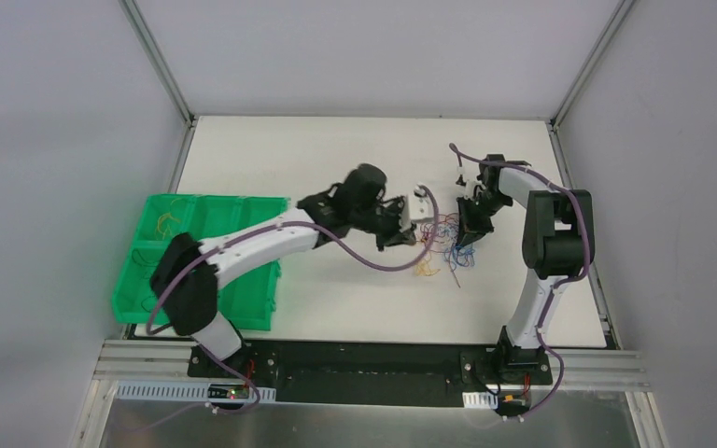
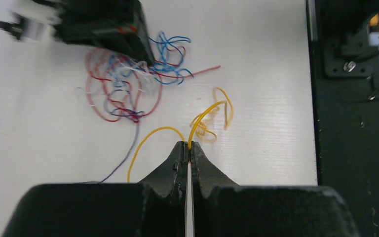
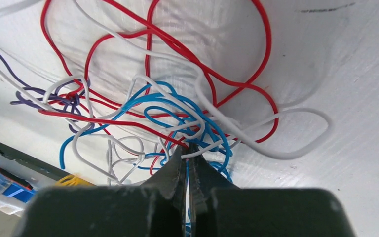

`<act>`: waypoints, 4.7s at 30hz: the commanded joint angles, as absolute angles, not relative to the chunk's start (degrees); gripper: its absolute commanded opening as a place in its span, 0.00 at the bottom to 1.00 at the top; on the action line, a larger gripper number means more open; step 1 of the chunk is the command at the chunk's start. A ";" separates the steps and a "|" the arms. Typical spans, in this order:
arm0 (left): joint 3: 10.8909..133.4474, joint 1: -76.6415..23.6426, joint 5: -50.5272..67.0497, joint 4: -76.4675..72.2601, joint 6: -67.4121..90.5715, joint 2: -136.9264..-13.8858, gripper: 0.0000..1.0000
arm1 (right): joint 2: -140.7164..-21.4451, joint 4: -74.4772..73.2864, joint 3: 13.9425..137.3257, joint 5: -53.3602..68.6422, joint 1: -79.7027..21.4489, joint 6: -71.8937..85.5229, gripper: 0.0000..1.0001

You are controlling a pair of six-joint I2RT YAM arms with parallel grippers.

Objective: Untangle the cables

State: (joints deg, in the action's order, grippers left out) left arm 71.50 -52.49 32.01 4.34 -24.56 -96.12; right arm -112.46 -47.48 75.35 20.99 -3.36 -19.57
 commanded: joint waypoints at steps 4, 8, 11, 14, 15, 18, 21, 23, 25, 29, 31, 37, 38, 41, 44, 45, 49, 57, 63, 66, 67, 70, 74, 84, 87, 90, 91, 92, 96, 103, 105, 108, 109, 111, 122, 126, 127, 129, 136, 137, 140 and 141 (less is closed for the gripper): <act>79.78 -39.67 41.51 19.76 -14.86 -77.19 0.00 | -113.83 -45.99 76.51 9.17 -3.60 -22.08 0.00; 88.37 -31.88 41.45 25.88 -10.08 -73.47 0.00 | -114.40 -45.75 76.31 8.20 -3.59 -22.87 0.00; 93.54 -25.14 40.01 29.80 -7.31 -72.07 0.00 | -114.42 -45.70 76.00 7.96 -3.60 -23.20 0.00; 93.56 -19.45 35.06 34.23 -9.47 -69.60 0.00 | -114.01 -46.21 75.82 8.75 -3.58 -23.32 0.00; 92.99 -17.06 33.01 35.74 -9.86 -68.88 0.00 | -113.85 -46.77 75.98 9.51 -3.60 -23.37 0.00; 92.40 -9.86 27.83 42.30 -9.55 -67.87 0.00 | -112.95 -48.66 76.33 13.65 -3.60 -24.15 0.00; 92.64 -4.17 19.97 48.90 -8.69 -68.34 0.00 | -111.99 -51.01 76.66 19.41 -3.60 -25.28 0.00; 92.60 -0.64 15.92 52.74 -8.45 -68.86 0.00 | -111.55 -53.09 77.04 23.72 -3.58 -25.74 0.00; 91.98 3.71 10.55 55.35 -8.27 -69.43 0.00 | -110.81 -54.46 77.00 27.20 -3.65 -26.17 0.00; 89.94 12.39 6.30 56.76 -9.84 -69.54 0.00 | -109.68 -55.03 77.31 28.25 -3.69 -27.18 0.00; 89.57 15.98 5.11 56.63 -10.99 -70.28 0.00 | -109.88 -56.02 78.44 28.17 -3.69 -27.71 0.00; 89.39 23.81 2.11 53.26 -14.03 -74.70 0.00 | -111.00 -60.48 83.48 28.49 -3.69 -28.84 0.00; 89.06 24.63 1.33 52.08 -14.47 -75.51 0.00 | -111.20 -61.17 84.37 28.55 -3.77 -29.03 0.00; 87.92 27.06 0.90 49.00 -16.36 -78.21 0.00 | -111.85 -63.13 86.69 28.49 -3.91 -29.47 0.00; 85.84 28.89 0.42 45.21 -18.10 -81.27 0.00 | -112.61 -64.24 88.39 28.31 -4.12 -29.84 0.00; 84.80 29.18 0.36 43.72 -18.82 -82.24 0.00 | -112.85 -64.44 88.68 28.18 -4.25 -29.88 0.00; 81.19 29.43 0.31 38.25 -20.56 -86.37 0.00 | -113.67 -65.21 89.15 28.00 -4.93 -30.25 0.00; 77.41 29.35 1.45 35.02 -23.71 -94.15 0.00 | -114.03 -65.65 89.42 27.55 -5.41 -31.16 0.00; 82.69 28.47 11.96 39.33 -22.44 -86.80 0.69 | -113.20 -65.47 91.40 31.07 -5.49 -32.06 0.00; 89.78 25.02 19.73 44.73 -21.70 -83.31 0.95 | -110.97 -65.20 91.78 36.06 -6.38 -33.97 0.00; 91.09 23.22 22.55 45.71 -21.19 -82.28 0.98 | -109.86 -64.61 91.57 37.69 -7.02 -34.10 0.00; 91.73 15.95 28.88 45.97 -18.25 -79.65 0.99 | -106.13 -62.33 91.41 41.81 -10.44 -32.91 0.00; 89.61 6.05 41.83 43.70 -8.99 -79.67 0.99 | -98.79 -55.12 88.58 47.32 -16.04 -26.60 0.00; 63.69 -14.10 50.74 7.45 9.62 -78.40 0.92 | -88.47 -55.77 75.49 44.27 -14.52 -28.98 0.69; 63.87 -19.82 49.63 6.82 0.96 -79.90 0.85 | -90.29 -57.07 75.65 42.55 -11.09 -29.43 0.66; 66.15 -26.85 48.38 8.94 -7.37 -84.13 0.69 | -92.85 -57.18 75.56 39.82 -10.26 -29.41 0.60; 66.98 -29.46 47.14 9.46 -9.88 -85.75 0.65 | -93.69 -57.09 75.57 39.66 -10.24 -28.83 0.59; 67.85 -32.24 46.03 9.84 -12.55 -87.56 0.63 | -94.49 -56.72 75.51 39.62 -10.28 -27.99 0.59; 70.90 -40.59 44.58 11.48 -20.23 -94.56 0.59 | -96.93 -54.46 75.00 40.41 -10.20 -22.86 0.54; 73.93 -46.12 41.34 12.47 -23.63 -103.89 0.53 | -99.15 -48.50 74.75 41.02 -10.36 -15.00 0.51; 74.55 -46.59 39.51 12.47 -23.80 -105.87 0.53 | -100.06 -47.28 74.94 40.41 -10.41 -13.54 0.51; 75.04 -47.04 37.90 12.59 -23.95 -107.74 0.42 | -101.33 -45.63 74.63 39.77 -10.52 -11.81 0.51; 75.13 -47.06 37.74 12.87 -23.97 -107.84 0.36 | -101.76 -45.35 74.60 39.57 -10.73 -11.61 0.50; 75.05 -47.11 38.13 13.21 -24.32 -106.69 0.19 | -102.55 -44.38 74.53 38.68 -11.40 -10.94 0.49; 74.72 -47.06 41.22 12.74 -22.39 -95.67 0.00 | -111.75 -38.31 80.11 32.17 -23.04 -7.02 0.71; 74.81 -47.03 39.21 12.53 -23.57 -93.14 0.00 | -117.36 -39.98 83.28 27.85 -26.54 -9.12 0.62; 75.06 -47.03 38.55 12.53 -23.56 -92.19 0.00 | -118.35 -40.43 83.72 27.06 -27.15 -9.71 0.58; 76.19 -46.91 37.30 12.63 -22.83 -89.76 0.00 | -120.05 -41.11 84.12 25.03 -27.93 -10.58 0.41; 86.39 -44.38 36.10 19.47 -20.01 -78.86 0.00 | -121.69 -43.34 84.58 17.66 -28.55 -14.95 0.00; 88.13 -43.53 36.13 20.99 -19.20 -78.05 0.00 | -121.54 -43.36 84.41 16.29 -28.56 -15.42 0.00; 93.51 -40.09 36.41 24.51 -16.82 -76.53 0.00 | -121.17 -43.57 84.12 12.60 -28.33 -17.19 0.00; 95.54 -38.73 36.13 25.19 -15.74 -76.41 0.00 | -121.18 -43.87 84.16 11.31 -28.32 -17.89 0.00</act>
State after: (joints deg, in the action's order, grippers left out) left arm 88.47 -42.74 35.90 20.47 -19.68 -79.77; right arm -119.63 -42.11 84.97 25.21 -28.77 -12.29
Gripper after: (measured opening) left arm 0.009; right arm 0.006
